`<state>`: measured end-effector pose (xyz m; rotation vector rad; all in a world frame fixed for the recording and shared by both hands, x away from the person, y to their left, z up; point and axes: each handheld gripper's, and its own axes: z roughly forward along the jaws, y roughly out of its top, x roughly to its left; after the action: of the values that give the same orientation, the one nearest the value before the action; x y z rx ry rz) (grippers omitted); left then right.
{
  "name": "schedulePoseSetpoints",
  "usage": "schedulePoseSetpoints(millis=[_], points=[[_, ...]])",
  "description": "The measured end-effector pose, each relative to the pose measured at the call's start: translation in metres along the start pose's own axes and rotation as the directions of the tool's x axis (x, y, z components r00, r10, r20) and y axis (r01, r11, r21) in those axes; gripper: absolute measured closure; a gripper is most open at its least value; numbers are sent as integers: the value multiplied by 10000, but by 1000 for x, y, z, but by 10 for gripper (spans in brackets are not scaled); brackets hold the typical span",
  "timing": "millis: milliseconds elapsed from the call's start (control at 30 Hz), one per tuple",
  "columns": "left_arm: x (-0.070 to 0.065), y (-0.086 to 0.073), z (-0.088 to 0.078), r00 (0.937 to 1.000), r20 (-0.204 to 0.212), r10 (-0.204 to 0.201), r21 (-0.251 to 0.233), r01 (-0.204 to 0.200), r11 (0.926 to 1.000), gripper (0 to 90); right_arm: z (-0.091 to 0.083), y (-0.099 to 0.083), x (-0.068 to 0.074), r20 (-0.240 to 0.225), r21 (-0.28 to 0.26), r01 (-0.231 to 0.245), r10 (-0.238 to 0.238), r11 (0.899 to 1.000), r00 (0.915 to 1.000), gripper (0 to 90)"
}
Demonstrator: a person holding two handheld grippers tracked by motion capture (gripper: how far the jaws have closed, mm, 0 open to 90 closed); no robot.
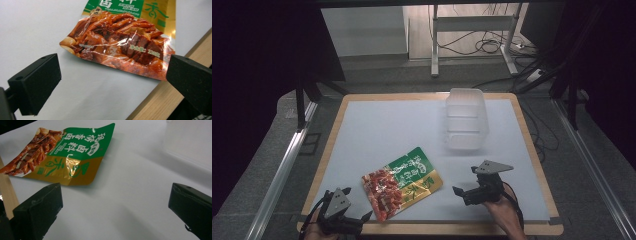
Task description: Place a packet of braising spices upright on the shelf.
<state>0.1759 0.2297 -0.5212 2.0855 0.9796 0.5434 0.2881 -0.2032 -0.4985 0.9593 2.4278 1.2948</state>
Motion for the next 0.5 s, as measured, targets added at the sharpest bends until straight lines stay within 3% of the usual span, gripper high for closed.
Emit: schedulePoseSetpoints(millis=[500], points=[[-1, 0, 0, 9999, 107, -31, 43, 31, 10000, 0, 19, 13, 0, -225, 58, -20, 22, 10000, 9997, 0]])
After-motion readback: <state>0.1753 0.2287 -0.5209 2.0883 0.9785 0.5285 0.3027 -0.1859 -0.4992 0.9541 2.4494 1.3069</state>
